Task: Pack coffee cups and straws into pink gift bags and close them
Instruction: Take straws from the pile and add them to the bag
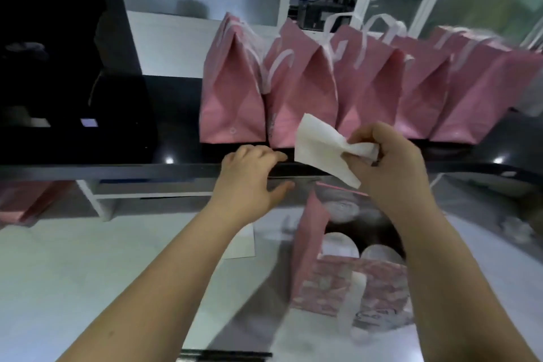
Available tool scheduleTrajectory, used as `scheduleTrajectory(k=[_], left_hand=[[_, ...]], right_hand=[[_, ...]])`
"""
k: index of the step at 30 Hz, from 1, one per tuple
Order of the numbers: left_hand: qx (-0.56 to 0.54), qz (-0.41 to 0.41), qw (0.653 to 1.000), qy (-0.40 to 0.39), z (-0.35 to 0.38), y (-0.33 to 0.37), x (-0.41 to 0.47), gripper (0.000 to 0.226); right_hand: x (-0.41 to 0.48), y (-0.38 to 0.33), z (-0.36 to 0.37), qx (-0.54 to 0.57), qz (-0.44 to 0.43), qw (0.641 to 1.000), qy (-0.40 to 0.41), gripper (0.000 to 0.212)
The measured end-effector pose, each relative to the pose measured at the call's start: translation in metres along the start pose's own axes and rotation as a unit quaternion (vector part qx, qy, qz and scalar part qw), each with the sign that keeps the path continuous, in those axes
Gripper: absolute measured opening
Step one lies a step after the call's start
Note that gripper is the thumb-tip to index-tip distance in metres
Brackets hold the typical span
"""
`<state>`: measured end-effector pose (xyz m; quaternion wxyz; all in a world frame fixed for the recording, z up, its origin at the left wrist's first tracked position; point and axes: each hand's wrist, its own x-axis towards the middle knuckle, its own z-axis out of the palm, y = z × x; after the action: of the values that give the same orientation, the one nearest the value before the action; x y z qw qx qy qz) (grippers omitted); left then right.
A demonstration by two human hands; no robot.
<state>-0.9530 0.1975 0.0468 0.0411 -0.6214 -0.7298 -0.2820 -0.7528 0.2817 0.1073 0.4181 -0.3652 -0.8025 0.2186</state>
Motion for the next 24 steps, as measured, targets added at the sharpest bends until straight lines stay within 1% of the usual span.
scheduleTrajectory(k=[2, 5, 9, 11, 13, 15, 16, 17, 18, 20, 22, 24], left_hand=[[-0.016, 0.032, 0.999, -0.019, 0.013, 0.026, 0.007, 0.050], [-0.029, 0.068, 0.996, -0.050, 0.033, 0.059, 0.011, 0.045], [-0.041, 0.095, 0.991, -0.083, 0.058, 0.084, 0.010, 0.045], [-0.047, 0.098, 0.991, -0.085, 0.068, 0.088, 0.007, 0.047], [-0.048, 0.095, 0.993, -0.053, 0.075, 0.087, 0.002, 0.047], [-0.055, 0.103, 0.993, 0.006, 0.080, 0.085, -0.002, 0.041], [-0.056, 0.111, 0.992, 0.021, 0.080, 0.083, -0.003, 0.038], [-0.056, 0.117, 0.991, 0.012, 0.081, 0.081, -0.004, 0.037], [-0.055, 0.117, 0.992, -0.014, 0.080, 0.080, -0.004, 0.040], [-0.038, 0.101, 0.991, -0.081, 0.081, 0.077, -0.002, 0.057], [-0.014, 0.086, 0.988, -0.125, 0.082, 0.076, 0.001, 0.074], [-0.005, 0.084, 0.986, -0.143, 0.084, 0.076, 0.001, 0.082]], right_hand=[[-0.011, 0.015, -0.029, -0.026, 0.021, 0.999, 0.003, 0.029], [-0.030, 0.046, -0.055, -0.075, 0.077, 0.994, -0.019, 0.026], [-0.053, 0.084, -0.071, -0.121, 0.102, 0.985, -0.063, 0.026], [-0.060, 0.101, -0.070, -0.153, 0.101, 0.978, -0.095, 0.027], [-0.064, 0.113, -0.063, -0.177, 0.096, 0.971, -0.133, 0.026], [-0.065, 0.122, -0.053, -0.217, 0.066, 0.961, -0.160, 0.024], [-0.064, 0.125, -0.049, -0.241, 0.042, 0.957, -0.159, 0.024], [-0.062, 0.127, -0.045, -0.260, 0.011, 0.954, -0.152, 0.023], [-0.060, 0.128, -0.041, -0.272, -0.020, 0.951, -0.146, 0.023], [-0.054, 0.128, -0.034, -0.281, -0.069, 0.946, -0.144, 0.022], [-0.048, 0.130, -0.028, -0.291, -0.101, 0.937, -0.163, 0.025], [-0.045, 0.135, -0.026, -0.311, -0.108, 0.924, -0.196, 0.035]])
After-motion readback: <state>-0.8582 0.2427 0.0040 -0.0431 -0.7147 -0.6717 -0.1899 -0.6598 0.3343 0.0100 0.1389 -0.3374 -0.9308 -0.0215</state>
